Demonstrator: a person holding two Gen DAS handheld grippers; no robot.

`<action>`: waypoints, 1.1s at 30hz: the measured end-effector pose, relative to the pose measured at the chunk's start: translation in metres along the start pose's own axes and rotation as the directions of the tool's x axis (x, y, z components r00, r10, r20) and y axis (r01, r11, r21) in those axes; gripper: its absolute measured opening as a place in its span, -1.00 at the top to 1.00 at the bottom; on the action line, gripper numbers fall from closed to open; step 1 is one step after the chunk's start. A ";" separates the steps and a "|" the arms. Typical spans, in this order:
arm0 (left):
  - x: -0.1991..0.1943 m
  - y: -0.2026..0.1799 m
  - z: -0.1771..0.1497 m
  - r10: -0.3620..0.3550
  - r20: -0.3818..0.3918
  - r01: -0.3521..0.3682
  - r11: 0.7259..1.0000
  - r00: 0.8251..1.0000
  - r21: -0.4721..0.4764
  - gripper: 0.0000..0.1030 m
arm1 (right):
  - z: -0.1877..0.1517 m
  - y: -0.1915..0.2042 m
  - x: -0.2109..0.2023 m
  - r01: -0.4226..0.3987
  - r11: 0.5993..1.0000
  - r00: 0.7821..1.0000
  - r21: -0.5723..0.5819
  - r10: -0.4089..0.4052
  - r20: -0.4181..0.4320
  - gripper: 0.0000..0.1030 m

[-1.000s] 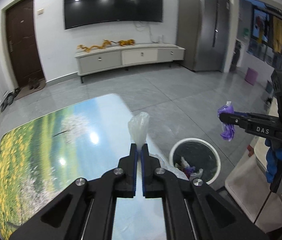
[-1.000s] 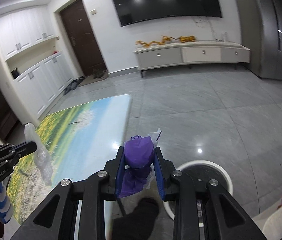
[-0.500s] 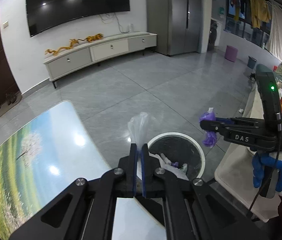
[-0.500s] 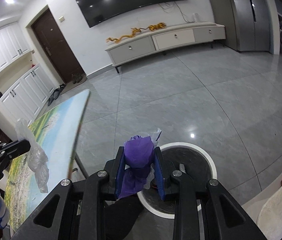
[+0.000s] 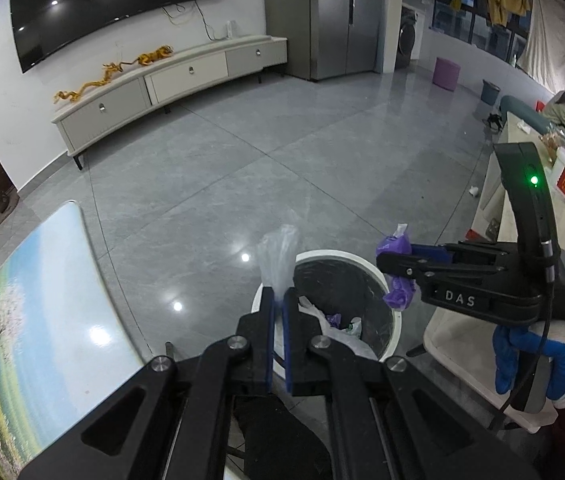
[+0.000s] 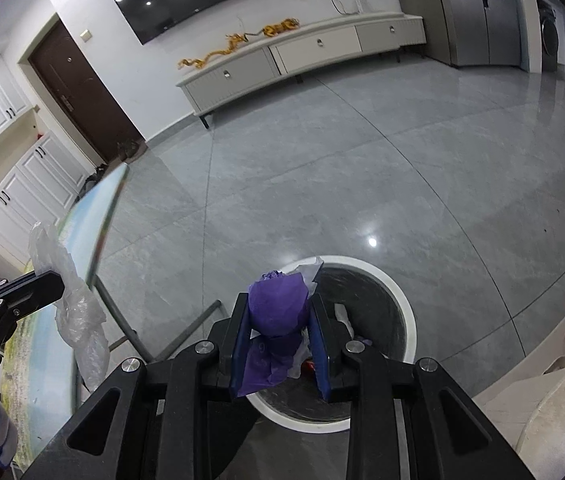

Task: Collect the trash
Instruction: 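Carry both bags over the bin and open both tools to drop them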

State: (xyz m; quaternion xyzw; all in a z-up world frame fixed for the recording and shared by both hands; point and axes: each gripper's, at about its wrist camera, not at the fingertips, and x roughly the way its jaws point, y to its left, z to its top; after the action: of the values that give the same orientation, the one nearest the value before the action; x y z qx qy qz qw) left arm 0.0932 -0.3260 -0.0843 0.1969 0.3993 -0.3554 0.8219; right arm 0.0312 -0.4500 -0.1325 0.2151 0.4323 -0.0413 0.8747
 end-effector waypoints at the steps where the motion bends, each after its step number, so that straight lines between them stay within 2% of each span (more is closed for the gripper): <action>1: 0.007 -0.002 0.002 -0.001 -0.009 0.001 1.000 1.000 0.004 0.94 | 0.000 -0.001 0.003 0.002 1.000 1.000 0.002 -0.002 -0.008 0.50; 20: 0.067 -0.012 0.006 -0.007 -0.091 0.007 1.000 0.996 -0.001 0.92 | 0.000 -0.011 0.033 0.065 0.998 0.993 -0.008 -0.065 -0.101 0.46; 26: 0.079 -0.008 0.010 -0.039 -0.112 0.035 0.999 0.993 -0.037 0.91 | 0.002 -0.015 0.038 0.091 0.996 0.989 0.002 -0.090 -0.115 0.46; 29: 0.082 -0.003 0.012 -0.069 -0.117 0.061 0.996 0.991 -0.064 0.90 | 0.000 -0.017 0.039 0.106 0.994 0.988 0.010 -0.104 -0.117 0.34; 31: 0.084 -0.002 0.013 -0.085 -0.120 0.076 0.994 0.989 -0.079 0.90 | -0.001 -0.019 0.039 0.119 0.993 0.987 0.017 -0.116 -0.114 0.14; 33: 0.084 -0.001 0.014 -0.099 -0.119 0.089 0.992 0.988 -0.089 0.88 | -0.001 -0.020 0.038 0.129 0.991 0.986 0.021 -0.126 -0.112 0.12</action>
State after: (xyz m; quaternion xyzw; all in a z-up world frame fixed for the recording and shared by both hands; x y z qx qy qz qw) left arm 0.1359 -0.3709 -0.1429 0.1650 0.4726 -0.3640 0.7855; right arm 0.0487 -0.4633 -0.1691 0.2011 0.4923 -0.0913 0.8419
